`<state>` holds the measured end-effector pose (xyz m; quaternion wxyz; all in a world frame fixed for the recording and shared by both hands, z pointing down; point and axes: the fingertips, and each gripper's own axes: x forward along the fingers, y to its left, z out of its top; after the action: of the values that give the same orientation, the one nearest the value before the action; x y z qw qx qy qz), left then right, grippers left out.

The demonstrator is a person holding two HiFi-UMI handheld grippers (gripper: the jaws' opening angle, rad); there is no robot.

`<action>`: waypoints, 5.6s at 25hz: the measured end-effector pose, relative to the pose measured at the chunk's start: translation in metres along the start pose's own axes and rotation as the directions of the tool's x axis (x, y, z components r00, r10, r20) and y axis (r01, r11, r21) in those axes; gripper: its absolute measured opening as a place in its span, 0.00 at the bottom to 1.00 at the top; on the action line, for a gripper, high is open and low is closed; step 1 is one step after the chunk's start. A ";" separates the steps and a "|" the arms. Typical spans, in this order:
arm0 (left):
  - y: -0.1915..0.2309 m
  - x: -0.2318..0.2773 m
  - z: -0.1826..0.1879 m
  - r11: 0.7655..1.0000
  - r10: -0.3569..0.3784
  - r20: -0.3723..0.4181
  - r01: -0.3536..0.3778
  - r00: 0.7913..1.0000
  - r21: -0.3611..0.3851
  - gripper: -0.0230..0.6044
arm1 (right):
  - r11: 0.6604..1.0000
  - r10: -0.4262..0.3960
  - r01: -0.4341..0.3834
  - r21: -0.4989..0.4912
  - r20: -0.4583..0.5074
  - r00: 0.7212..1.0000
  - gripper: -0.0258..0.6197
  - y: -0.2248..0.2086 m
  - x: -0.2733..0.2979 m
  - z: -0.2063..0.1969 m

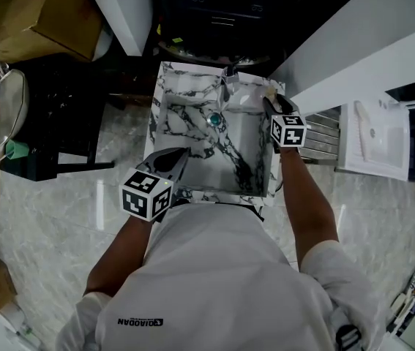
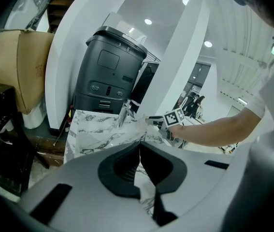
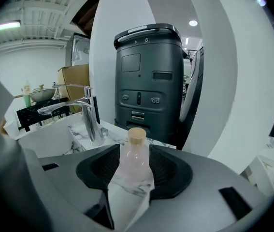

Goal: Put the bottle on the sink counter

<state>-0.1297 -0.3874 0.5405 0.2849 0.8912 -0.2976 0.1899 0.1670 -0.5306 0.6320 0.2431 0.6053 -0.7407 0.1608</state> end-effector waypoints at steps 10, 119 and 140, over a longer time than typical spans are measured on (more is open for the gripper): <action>-0.004 -0.024 -0.005 0.998 -0.047 0.017 0.046 0.999 0.039 0.06 | 1.000 -0.006 0.005 0.026 0.031 1.000 0.36 0.035 -0.039 0.002; -0.276 -0.159 -0.141 0.988 -0.068 0.173 0.043 0.983 0.146 0.06 | 0.857 0.420 -0.491 0.157 0.341 0.841 0.10 0.270 -0.478 -0.094; -0.282 -0.164 -0.140 0.987 -0.054 0.182 0.025 0.982 0.156 0.06 | 0.852 0.427 -0.501 0.152 0.353 0.833 0.10 0.267 -0.481 -0.092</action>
<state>-0.0960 -0.0449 0.4533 0.1903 0.9300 -0.2898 0.1224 -0.0067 -0.0299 0.4568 0.0040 0.4480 -0.8697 0.2073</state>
